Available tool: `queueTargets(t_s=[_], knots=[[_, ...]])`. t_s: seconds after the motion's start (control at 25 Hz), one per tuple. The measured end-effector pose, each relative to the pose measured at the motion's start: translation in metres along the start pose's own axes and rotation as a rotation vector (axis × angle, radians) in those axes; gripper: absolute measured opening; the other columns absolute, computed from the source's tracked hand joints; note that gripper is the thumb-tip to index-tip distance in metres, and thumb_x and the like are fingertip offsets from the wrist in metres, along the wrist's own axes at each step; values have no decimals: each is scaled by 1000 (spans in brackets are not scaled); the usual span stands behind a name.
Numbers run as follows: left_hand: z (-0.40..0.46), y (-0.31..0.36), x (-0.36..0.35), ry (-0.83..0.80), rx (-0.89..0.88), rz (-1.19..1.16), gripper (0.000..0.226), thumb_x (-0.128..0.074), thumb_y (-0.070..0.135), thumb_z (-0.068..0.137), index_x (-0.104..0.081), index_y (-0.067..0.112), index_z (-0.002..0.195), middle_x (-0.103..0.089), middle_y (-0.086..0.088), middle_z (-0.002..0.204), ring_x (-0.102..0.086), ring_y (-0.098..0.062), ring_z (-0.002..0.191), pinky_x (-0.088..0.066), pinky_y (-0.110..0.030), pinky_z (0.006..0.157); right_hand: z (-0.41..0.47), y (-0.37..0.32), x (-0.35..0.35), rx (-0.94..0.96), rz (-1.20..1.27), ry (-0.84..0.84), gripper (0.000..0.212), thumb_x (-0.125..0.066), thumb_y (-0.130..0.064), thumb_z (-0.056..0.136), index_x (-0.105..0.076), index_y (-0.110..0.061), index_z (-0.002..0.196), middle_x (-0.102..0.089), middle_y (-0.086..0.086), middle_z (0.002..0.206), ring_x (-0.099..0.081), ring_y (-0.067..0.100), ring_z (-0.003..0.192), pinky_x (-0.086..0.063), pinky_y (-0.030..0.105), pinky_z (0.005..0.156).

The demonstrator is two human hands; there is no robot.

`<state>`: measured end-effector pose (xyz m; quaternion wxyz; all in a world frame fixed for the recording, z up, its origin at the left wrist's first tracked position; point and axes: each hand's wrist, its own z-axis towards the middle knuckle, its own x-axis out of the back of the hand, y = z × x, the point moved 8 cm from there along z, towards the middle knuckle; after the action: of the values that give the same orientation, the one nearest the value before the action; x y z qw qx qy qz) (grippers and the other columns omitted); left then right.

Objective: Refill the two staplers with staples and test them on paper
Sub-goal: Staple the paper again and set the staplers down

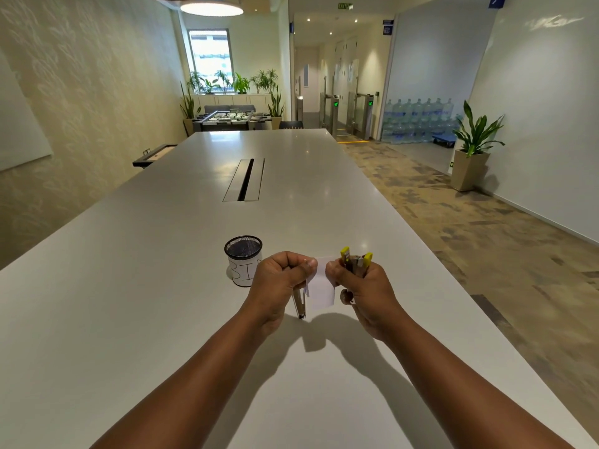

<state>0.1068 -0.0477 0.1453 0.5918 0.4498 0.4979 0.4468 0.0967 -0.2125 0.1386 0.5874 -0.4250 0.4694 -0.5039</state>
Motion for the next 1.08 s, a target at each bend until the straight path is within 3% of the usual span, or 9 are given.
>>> queueTargets(t_s=[0.08, 0.2, 0.28, 0.44, 0.56, 0.68, 0.88, 1.08], knots=[[-1, -4, 0, 6, 17, -23, 18, -75, 10, 88, -74, 19, 72, -73, -4, 77, -67, -14, 74, -55, -26, 70, -1, -3, 1, 25, -41, 43, 18, -68, -18, 97, -74, -3, 89, -62, 8, 73, -49, 22, 66, -37, 25, 50], [1, -10, -2, 14, 51, -64, 18, -75, 13, 87, -77, 21, 70, -75, -1, 78, -68, -12, 72, -54, -22, 66, -4, -11, -1, 107, -170, 112, 38, -66, -24, 99, -65, -22, 61, -53, -12, 51, -47, 7, 47, -38, 17, 47], [3, -12, 0, 30, 63, -76, 17, -76, 14, 86, -78, 21, 71, -76, -2, 79, -69, -13, 74, -54, -23, 67, -6, -12, -4, 123, -216, 112, 49, -65, -26, 99, -57, -28, 51, -47, -15, 45, -43, 4, 43, -36, 15, 46], [6, -18, 8, 88, 99, -133, 3, -77, 13, 86, -76, 12, 83, -77, -12, 91, -70, -25, 88, -56, -43, 88, -3, -7, -6, 81, -276, 39, 35, -67, -24, 97, -62, -24, 63, -53, -14, 54, -46, 5, 50, -40, 18, 53], [8, -23, 13, 121, 123, -138, 7, -77, 14, 86, -74, 8, 89, -74, -18, 98, -65, -31, 95, -52, -50, 99, -2, 0, -4, 73, -326, 13, 39, -65, -30, 98, -51, -15, 65, -44, -10, 56, -38, 8, 50, -35, 22, 52], [8, -28, 14, 132, 142, -134, 5, -79, 16, 85, -76, 11, 86, -73, -18, 97, -63, -31, 94, -52, -47, 95, -4, 6, -4, 74, -338, -1, 47, -63, -37, 99, -47, -19, 60, -42, -7, 55, -37, 11, 51, -35, 28, 54], [10, -38, 21, 185, 196, -219, 8, -81, 16, 80, -75, 13, 84, -72, -16, 94, -62, -30, 92, -52, -38, 82, -2, 19, -3, -19, -321, -74, 31, -66, -32, 95, -61, -7, 78, -48, 3, 67, -39, 19, 61, -34, 37, 61], [11, -43, 26, 214, 208, -227, 9, -81, 18, 81, -75, 13, 86, -78, -11, 90, -69, -26, 88, -54, -38, 82, -5, 24, -4, -33, -356, -95, 35, -62, -44, 92, -66, -24, 63, -61, -3, 59, -43, 15, 52, -36, 31, 58]])
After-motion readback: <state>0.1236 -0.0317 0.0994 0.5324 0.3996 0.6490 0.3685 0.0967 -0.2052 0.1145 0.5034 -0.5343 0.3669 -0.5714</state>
